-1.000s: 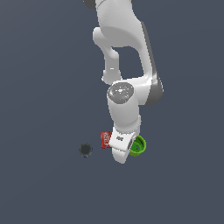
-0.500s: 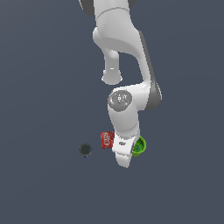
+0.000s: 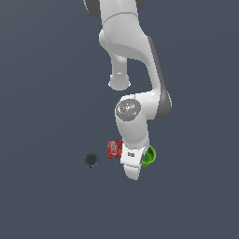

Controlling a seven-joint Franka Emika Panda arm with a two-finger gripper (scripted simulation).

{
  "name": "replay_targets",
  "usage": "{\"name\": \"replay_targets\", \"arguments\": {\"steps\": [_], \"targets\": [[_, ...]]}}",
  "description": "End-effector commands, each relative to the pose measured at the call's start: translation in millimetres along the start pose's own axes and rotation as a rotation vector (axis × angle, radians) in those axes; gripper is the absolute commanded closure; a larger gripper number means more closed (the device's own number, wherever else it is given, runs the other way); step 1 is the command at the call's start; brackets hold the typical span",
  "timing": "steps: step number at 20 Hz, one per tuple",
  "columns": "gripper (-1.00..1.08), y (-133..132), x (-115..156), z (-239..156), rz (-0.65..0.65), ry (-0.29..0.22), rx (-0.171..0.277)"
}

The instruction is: Pick up a designated object from a clutter of objects.

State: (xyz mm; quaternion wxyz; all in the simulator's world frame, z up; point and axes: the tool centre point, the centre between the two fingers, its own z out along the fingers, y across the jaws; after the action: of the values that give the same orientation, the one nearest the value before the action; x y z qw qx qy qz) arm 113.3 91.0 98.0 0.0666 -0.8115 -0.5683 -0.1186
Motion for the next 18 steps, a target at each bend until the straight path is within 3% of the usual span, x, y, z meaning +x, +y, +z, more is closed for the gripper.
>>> {"name": "replay_targets", "arguments": {"steps": [1,8,9,18], "targets": [[-0.2,-0.5,-0.1,8.2,-0.001,0.0,0.001],[-0.2,-1.1,-0.3,25.9,-0.003,0.0,0.001],[1.08,-1.1,-0.3,25.9,-0.003,0.0,0.001],[1.08,-1.1,-0.3,25.9,-0.003,0.0,0.001]]}}
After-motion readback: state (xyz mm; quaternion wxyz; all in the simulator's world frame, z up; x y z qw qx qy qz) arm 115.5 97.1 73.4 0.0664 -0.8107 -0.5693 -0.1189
